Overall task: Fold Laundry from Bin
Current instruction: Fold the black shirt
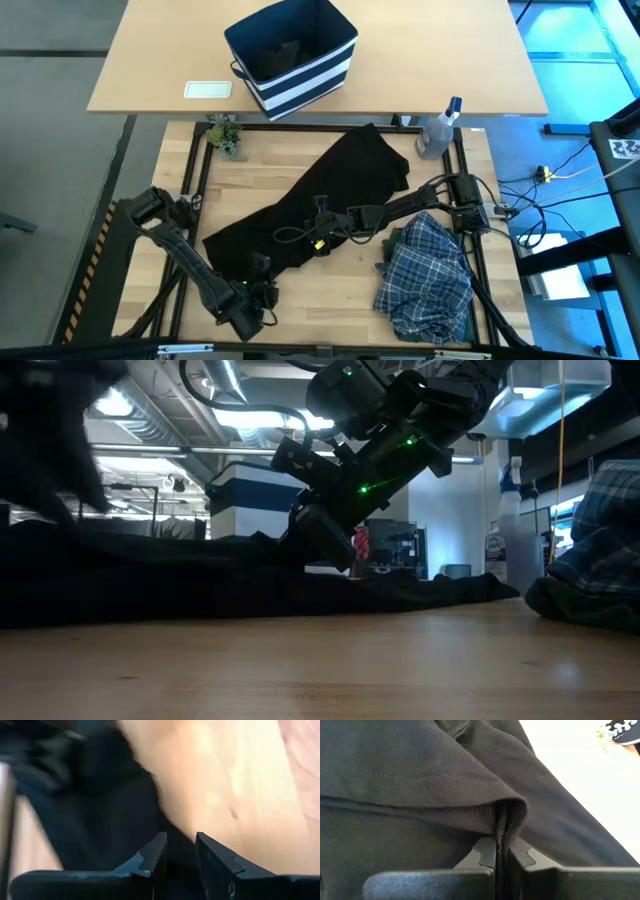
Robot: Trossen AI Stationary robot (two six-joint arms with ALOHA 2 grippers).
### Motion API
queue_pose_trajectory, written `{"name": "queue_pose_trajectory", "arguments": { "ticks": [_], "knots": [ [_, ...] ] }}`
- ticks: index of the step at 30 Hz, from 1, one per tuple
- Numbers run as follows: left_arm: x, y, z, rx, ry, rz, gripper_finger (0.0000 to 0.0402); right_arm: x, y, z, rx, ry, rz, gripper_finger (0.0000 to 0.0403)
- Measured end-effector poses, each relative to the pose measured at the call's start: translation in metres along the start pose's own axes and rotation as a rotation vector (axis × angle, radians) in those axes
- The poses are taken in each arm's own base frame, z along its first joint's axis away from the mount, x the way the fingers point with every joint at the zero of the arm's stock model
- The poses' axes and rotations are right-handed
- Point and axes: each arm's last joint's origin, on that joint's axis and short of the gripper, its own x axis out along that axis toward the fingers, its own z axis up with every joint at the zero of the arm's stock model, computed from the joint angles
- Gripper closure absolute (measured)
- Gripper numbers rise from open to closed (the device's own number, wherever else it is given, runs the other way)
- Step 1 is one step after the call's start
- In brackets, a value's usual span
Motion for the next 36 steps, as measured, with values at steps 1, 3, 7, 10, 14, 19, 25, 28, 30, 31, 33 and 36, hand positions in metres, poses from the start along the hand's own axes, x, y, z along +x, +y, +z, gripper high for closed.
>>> {"name": "queue_pose_trajectory", "arguments": {
  "ticks": [1, 3, 7, 10, 14, 19, 25, 28, 30, 31, 33, 36],
  "knots": [
    [0.005, -0.002, 0.001, 0.012, 0.025, -0.032, 0.0303, 0.0, 0.0, 0.0, 0.001, 0.0, 0.0, 0.0391],
    [0.015, -0.003, 0.002, 0.017, 0.055, -0.065, 0.0303, 0.0, 0.0, 0.0, 0.001, 0.0, 0.0, 0.0391],
    [0.027, 0.001, 0.005, 0.013, 0.076, -0.056, 0.0303, 0.0, 0.0, 0.0, 0.002, -0.001, -0.008, 0.039],
    [0.032, 0.007, 0.008, -0.005, 0.077, -0.026, 0.0303, 0.0, 0.0, 0.001, 0.003, -0.007, -0.011, 0.0381],
    [0.04, 0.017, 0.012, -0.033, 0.071, 0.026, 0.0303, 0.0, 0.0, 0.001, 0.0, -0.007, -0.012, 0.0355],
    [0.047, 0.026, 0.015, -0.058, 0.072, 0.065, 0.0303, 0.0, -0.001, 0.001, -0.001, -0.004, -0.013, 0.0313],
    [0.047, 0.031, 0.01, -0.049, 0.103, 0.138, 0.0303, -0.001, -0.002, 0.0, -0.012, 0.016, -0.074, 0.0276],
    [0.045, 0.036, 0.003, -0.07, 0.138, 0.204, 0.0303, -0.002, -0.003, 0.001, -0.019, 0.02, -0.087, 0.0264],
    [0.041, 0.039, -0.001, -0.088, 0.156, 0.247, 0.0303, -0.003, -0.004, 0.002, -0.028, 0.019, -0.092, 0.0258],
    [0.04, 0.04, -0.003, -0.099, 0.16, 0.27, 0.0303, -0.003, -0.004, 0.002, -0.033, 0.02, -0.097, 0.0256],
    [0.036, 0.043, -0.007, -0.116, 0.174, 0.307, 0.0303, -0.005, -0.005, 0.001, -0.04, 0.036, -0.106, 0.0253],
    [0.033, 0.046, -0.012, -0.139, 0.202, 0.343, 0.0303, -0.006, -0.005, 0.003, -0.038, 0.031, -0.113, 0.0251]
  ]
}}
